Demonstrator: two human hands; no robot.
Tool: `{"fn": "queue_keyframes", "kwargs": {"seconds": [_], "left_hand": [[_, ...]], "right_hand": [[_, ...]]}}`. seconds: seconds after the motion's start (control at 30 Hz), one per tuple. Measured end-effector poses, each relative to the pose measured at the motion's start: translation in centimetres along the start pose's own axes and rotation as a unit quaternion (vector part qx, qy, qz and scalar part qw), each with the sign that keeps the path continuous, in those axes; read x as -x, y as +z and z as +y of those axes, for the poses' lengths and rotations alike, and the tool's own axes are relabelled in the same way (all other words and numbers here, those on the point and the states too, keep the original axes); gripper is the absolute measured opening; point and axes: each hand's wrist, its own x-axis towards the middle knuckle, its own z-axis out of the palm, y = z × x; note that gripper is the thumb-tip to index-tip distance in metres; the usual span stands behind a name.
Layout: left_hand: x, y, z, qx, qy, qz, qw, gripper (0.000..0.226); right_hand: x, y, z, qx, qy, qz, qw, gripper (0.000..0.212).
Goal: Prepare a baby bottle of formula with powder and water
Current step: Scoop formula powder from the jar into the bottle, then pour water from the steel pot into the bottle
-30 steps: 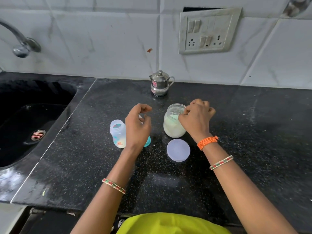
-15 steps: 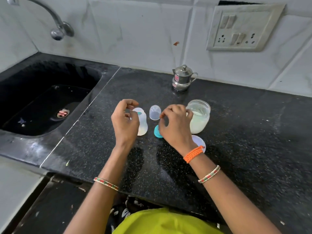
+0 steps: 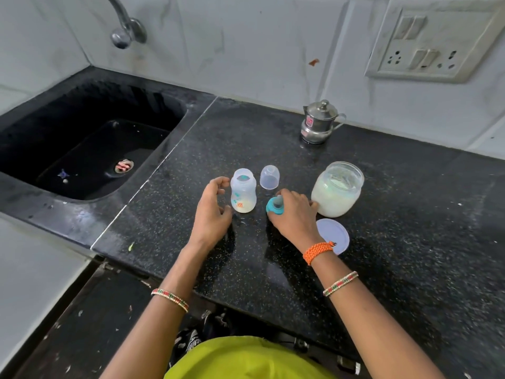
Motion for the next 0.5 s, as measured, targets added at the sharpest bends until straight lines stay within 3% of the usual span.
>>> {"fn": "queue_keyframes", "kwargs": {"seconds": [0.1, 0.5], "left_hand": [[-0.3, -0.3, -0.6, 0.005, -0.004, -0.034, 0.999, 0.06], [-3.3, -0.5, -0.7, 0.027, 0.005, -0.151, 0.988, 0.066]], "right_hand": [[-0.5, -0.6, -0.2, -0.013, 0.017, 0.024, 0.999, 0.038], [-0.7, -0.3, -1.6, 0.011, 0.101, -0.025, 0.995, 0.046]]}}
